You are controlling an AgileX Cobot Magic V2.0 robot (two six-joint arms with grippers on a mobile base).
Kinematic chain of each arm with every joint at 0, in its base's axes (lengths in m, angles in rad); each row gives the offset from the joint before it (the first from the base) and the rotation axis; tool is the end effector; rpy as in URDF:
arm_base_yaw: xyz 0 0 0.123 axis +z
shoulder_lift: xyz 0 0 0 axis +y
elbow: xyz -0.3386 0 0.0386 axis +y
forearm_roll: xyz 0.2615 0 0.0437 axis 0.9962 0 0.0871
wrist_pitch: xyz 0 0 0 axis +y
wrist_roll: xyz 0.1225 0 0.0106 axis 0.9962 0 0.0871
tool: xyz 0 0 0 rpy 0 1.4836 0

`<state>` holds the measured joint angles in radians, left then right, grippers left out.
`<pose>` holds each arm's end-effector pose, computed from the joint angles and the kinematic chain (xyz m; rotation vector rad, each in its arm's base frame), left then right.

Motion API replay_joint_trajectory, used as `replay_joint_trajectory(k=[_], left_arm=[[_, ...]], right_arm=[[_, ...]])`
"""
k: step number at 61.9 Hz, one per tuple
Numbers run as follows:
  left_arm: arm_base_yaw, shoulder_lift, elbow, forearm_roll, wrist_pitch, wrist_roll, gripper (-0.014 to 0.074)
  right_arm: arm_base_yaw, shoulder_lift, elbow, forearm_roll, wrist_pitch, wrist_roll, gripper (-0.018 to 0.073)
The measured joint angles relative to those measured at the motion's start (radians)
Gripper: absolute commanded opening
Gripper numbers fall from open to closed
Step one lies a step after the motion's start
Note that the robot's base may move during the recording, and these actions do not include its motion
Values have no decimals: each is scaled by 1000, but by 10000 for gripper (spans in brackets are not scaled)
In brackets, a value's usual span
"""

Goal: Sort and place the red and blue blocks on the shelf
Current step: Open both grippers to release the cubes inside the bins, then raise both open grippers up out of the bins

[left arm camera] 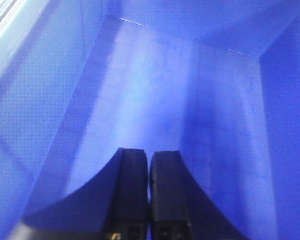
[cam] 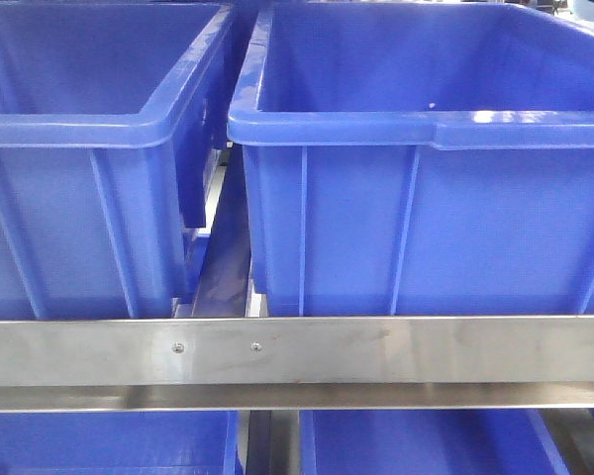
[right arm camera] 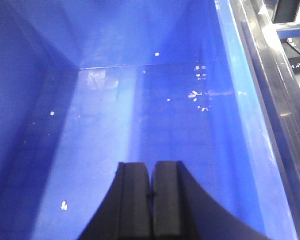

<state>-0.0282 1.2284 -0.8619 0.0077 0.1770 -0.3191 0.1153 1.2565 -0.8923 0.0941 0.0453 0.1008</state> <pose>0.2927 -0.0081 0.3477 -0.2880 2.0132 -0.2129 0.3064 0.0360 0.3656 0.0725 1.8972 0.2152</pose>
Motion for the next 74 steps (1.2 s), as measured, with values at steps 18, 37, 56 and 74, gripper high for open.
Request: replay_joint_trajectory(k=[18, 37, 56, 74], left_arm=[[-4, 0, 0, 0, 6, 0, 124], [-112, -47, 1, 40, 38, 0, 123], [-142, -121, 29, 46, 40, 0, 124], [-142, -229, 140, 48, 40, 0, 124]], right_arm=[[0, 0, 0, 0, 0, 0, 57], [19, -46, 0, -39, 35, 0, 57], [36, -167, 0, -63, 177, 0, 57], [36, -320, 106, -73, 191, 0, 57]])
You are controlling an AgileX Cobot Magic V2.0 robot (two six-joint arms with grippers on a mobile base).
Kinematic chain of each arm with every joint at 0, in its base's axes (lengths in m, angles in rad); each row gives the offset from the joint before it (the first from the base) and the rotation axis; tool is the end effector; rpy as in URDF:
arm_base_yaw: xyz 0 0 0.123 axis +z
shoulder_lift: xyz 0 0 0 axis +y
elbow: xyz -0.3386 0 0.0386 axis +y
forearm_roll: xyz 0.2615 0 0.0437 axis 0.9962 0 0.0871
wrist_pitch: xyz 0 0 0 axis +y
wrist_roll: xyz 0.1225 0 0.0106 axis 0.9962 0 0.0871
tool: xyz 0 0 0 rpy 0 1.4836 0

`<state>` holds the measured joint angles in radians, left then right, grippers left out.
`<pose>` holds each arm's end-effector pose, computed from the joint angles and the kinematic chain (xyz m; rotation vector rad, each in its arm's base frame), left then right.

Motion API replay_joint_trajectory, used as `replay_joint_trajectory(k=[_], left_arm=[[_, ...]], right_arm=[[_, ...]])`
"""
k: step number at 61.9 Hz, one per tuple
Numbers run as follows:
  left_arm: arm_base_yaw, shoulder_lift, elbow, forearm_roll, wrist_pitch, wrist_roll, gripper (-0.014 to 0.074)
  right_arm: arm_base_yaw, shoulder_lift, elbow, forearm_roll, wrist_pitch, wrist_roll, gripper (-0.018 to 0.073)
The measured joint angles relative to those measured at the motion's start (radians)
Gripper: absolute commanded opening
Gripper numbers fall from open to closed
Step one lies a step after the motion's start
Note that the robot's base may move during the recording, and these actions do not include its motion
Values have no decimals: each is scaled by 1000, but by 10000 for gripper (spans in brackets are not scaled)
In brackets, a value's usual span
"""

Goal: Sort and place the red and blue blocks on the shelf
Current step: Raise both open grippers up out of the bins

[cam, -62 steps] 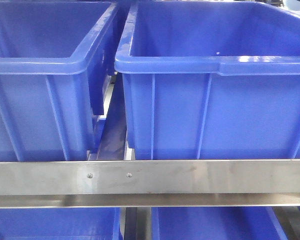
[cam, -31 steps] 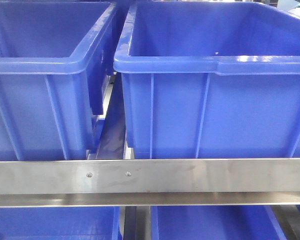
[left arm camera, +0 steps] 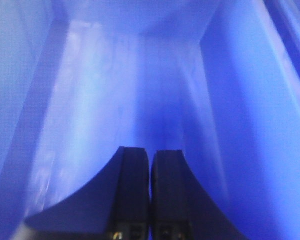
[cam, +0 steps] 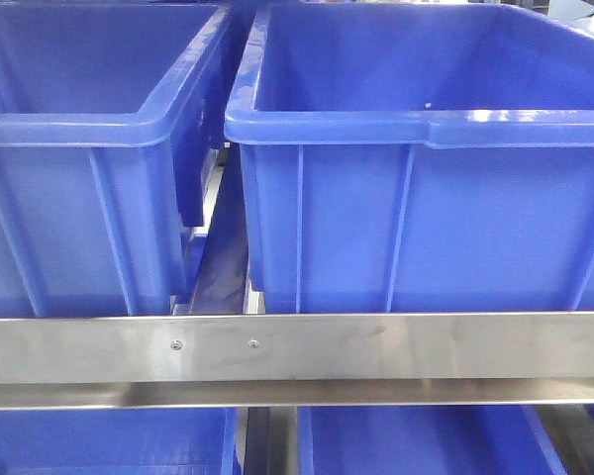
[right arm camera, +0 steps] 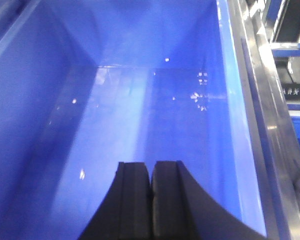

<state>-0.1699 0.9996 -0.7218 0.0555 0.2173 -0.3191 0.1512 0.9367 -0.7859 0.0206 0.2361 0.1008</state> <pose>0.2227 -0.0367 0.3502 -0.1022 1.9857 -0.2704 0.2105 0.0327 0.3862 -0.0318 1.8746 0.1920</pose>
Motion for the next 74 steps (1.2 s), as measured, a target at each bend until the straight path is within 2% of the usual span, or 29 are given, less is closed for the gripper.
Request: replay_joint_trajectory(k=[16, 36, 47, 74], left_arm=[[0, -106, 111, 0, 0, 0, 124], [0, -264, 224, 0, 0, 0, 124], [2, -321, 252, 0, 2, 0, 123], [2, -325, 254, 0, 20, 0, 124]], right_arm=[[0, -158, 177, -2, -10, 0, 57], [0, -327, 300, -2, -16, 0, 57], [0, -349, 327, -2, -16, 0, 57], [0, -351, 327, -2, -24, 0, 57]])
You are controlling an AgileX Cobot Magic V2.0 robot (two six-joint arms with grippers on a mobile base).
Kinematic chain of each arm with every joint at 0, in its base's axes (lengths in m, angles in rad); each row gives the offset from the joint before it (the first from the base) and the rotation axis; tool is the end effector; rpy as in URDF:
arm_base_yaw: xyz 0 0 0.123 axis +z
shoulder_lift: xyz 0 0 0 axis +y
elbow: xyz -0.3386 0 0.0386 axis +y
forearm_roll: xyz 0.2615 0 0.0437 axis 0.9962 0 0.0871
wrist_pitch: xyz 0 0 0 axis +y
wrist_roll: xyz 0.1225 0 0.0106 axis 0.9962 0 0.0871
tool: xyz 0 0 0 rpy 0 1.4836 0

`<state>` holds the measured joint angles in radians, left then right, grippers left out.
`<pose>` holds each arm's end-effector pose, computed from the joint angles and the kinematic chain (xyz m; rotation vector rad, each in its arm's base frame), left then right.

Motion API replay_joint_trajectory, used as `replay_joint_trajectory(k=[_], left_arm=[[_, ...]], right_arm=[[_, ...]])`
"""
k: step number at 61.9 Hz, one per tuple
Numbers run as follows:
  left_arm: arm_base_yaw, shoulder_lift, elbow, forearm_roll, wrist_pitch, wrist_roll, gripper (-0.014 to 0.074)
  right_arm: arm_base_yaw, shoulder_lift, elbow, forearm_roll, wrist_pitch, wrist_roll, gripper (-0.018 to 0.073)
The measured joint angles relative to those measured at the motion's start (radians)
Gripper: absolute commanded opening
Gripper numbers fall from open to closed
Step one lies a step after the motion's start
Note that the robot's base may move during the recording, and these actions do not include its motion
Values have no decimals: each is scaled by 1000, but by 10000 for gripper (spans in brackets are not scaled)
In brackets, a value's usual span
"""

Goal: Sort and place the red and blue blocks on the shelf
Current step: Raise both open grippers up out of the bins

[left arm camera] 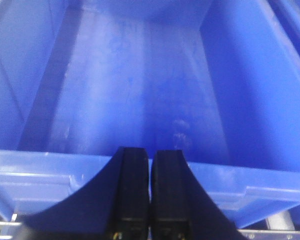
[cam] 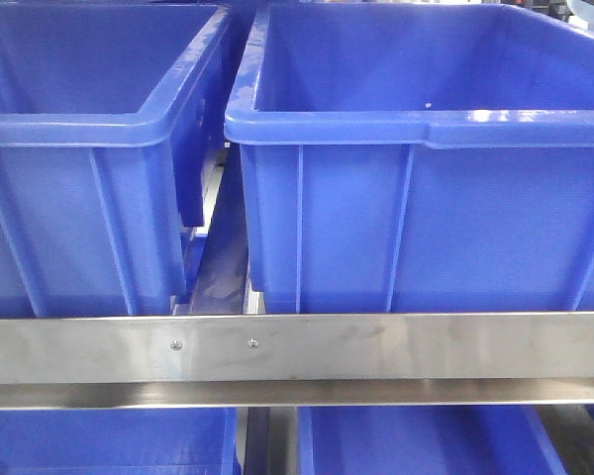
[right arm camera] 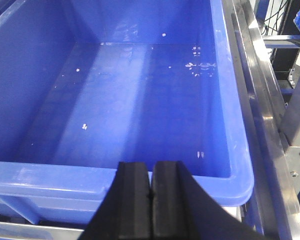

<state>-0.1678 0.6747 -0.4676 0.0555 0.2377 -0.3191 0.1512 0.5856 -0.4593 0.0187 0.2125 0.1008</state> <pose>0.1381 -0.0218 0.3106 -0.1031 1.9351 -0.2766 0.1217 0.0190 0.3220 -0.0321 1.8264 0.1944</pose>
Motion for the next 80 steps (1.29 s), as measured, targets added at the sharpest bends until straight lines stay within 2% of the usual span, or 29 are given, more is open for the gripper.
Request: replay_joint_trajectory(k=[80], left_arm=[[0, 0, 0, 0, 6, 0, 123]], right_arm=[[0, -47, 6, 0, -1, 0, 57]])
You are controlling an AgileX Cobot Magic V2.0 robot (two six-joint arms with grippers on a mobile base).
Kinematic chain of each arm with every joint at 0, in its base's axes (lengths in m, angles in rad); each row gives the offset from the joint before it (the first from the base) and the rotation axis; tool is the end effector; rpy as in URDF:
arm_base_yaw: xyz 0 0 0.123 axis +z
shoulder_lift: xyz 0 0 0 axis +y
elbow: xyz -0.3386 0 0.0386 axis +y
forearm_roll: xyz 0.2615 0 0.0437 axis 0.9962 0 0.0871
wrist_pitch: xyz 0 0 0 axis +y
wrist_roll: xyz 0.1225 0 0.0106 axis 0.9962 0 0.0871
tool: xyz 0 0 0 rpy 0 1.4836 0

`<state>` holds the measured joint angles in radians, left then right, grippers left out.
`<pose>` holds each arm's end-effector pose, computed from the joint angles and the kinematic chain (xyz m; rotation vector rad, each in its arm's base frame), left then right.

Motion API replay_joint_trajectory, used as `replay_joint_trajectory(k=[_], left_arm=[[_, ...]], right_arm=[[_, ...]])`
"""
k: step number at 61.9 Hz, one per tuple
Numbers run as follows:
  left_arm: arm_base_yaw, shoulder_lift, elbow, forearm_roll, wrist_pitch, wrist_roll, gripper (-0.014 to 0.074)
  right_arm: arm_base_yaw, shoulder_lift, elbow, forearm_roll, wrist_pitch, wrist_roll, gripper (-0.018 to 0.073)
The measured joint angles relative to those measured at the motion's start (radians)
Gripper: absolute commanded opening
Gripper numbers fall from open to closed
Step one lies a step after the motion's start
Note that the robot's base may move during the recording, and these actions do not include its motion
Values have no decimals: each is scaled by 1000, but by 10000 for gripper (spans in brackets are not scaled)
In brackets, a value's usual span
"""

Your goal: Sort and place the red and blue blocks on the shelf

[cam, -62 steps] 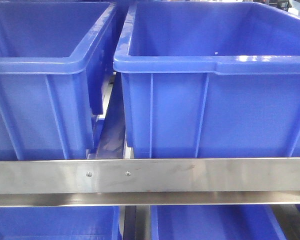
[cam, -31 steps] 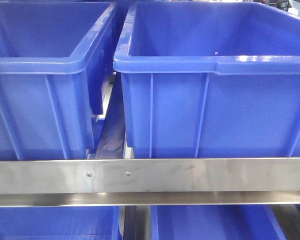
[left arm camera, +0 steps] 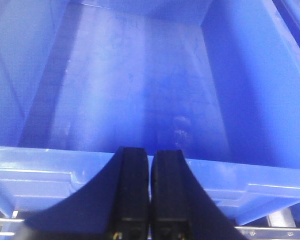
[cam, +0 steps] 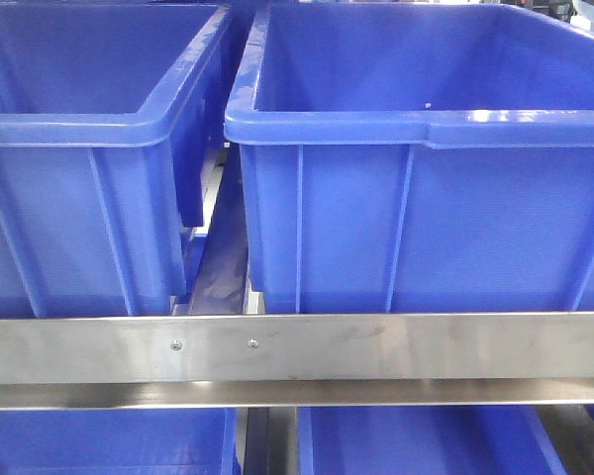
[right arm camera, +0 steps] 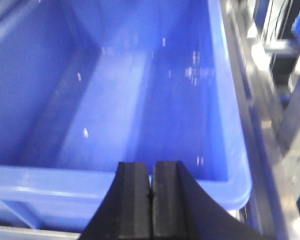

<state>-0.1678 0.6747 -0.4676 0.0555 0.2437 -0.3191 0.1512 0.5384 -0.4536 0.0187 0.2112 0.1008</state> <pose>0.1378 -0.0217 0.3099 -0.1036 1.9411 -0.2753 0.1123 0.0176 0.3256 -0.0315 1.7836 0.1982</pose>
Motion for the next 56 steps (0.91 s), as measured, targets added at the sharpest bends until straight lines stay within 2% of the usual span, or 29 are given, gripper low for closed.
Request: replay_joint_trajectory(k=[9, 24, 42, 56], left_arm=[[0, 0, 0, 0, 0, 0, 124], [0, 0, 0, 0, 0, 0, 124], [0, 0, 0, 0, 0, 0, 124], [0, 0, 0, 0, 0, 0, 124]], right_arm=[[0, -66, 47, 0, -14, 0, 57], [0, -202, 231, 0, -108, 0, 57], [-61, -405, 453, 31, -171, 0, 57], [-75, -509, 483, 45, -174, 0, 57]])
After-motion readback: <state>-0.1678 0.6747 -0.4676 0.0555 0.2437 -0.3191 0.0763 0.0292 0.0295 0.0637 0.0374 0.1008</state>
